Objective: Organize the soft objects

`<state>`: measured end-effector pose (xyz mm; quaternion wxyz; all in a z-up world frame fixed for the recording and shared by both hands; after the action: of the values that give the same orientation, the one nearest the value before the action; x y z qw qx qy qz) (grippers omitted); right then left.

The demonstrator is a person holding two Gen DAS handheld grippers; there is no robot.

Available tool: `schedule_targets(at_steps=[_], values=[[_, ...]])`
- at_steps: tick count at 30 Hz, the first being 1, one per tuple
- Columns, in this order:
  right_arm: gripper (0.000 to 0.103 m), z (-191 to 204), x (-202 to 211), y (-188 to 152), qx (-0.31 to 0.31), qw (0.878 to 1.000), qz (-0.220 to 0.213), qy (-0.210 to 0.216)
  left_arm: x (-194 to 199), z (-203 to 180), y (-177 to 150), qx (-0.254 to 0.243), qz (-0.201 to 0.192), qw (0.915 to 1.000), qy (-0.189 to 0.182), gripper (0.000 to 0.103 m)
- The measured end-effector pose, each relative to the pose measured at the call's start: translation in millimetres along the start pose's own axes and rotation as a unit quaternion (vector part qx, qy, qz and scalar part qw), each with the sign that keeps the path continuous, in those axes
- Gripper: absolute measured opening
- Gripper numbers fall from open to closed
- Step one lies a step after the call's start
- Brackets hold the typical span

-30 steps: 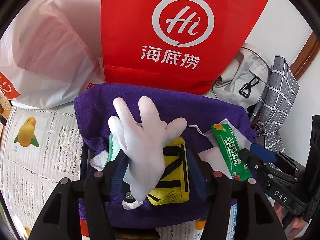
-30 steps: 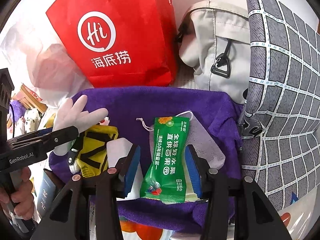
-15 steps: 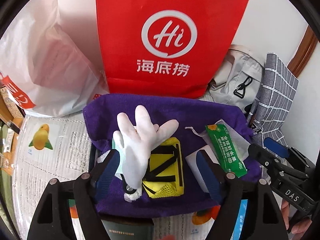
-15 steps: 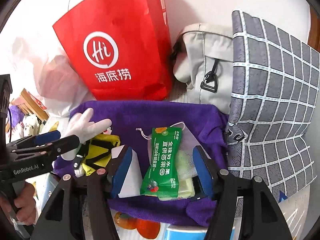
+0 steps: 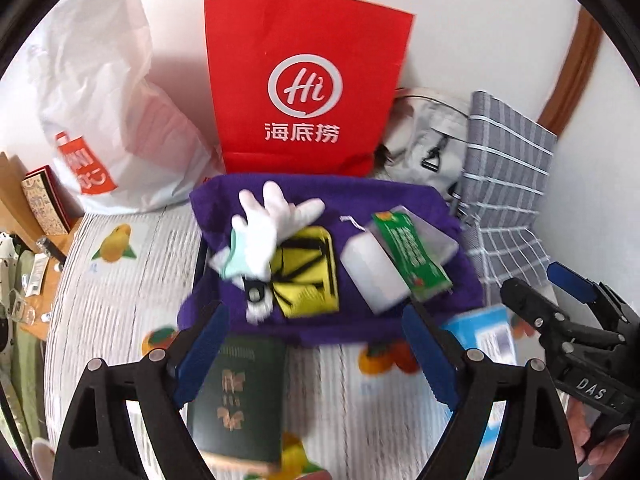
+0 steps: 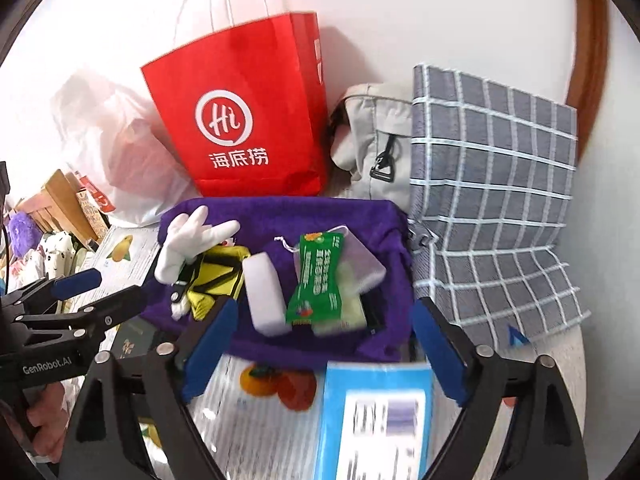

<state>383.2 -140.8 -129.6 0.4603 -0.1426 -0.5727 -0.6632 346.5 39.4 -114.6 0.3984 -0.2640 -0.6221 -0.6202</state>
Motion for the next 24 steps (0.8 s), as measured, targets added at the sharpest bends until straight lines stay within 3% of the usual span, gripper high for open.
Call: schedule_targets(at_steps=[4,6,13,17,24], values=[[0.100,10,30,-27,0.008,1.000,0.000,-0.024,35,2,-25,0.001,-0.011,0.9999,0.004,0.090],[0.100,14,43,-39,0.011,0.999,0.002,-0.040,55,2,-38,-0.005,-0.019,0.9998,0.008,0.095],[0.103,27,101,-86,-0.001,0.998,-0.011,-0.057,112,7,-81,-0.001,-0.046,0.9988,0.015,0.098],[0.103,37,128,-114,-0.004,0.999,-0.014,-0.053,137,12,-111,0.003,-0.058,0.9978,0.032,0.098],[0.103,55,173,-153,0.000,0.998,-0.030,-0.050,174,19,-149,0.010,-0.074,0.9969,0.026,0.098]])
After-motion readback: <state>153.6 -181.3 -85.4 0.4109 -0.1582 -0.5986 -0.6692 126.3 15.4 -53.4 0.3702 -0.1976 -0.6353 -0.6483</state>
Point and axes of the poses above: each gripper's, at about its wrist camera, not at the fingertips, and x roughly against the way its jaws point, z to its left, y to its top, the point moved 5 cm from there along -x, roughly the way its jaws point, and after that the axes turned 13 degrees about y, right-handed, at the moved point
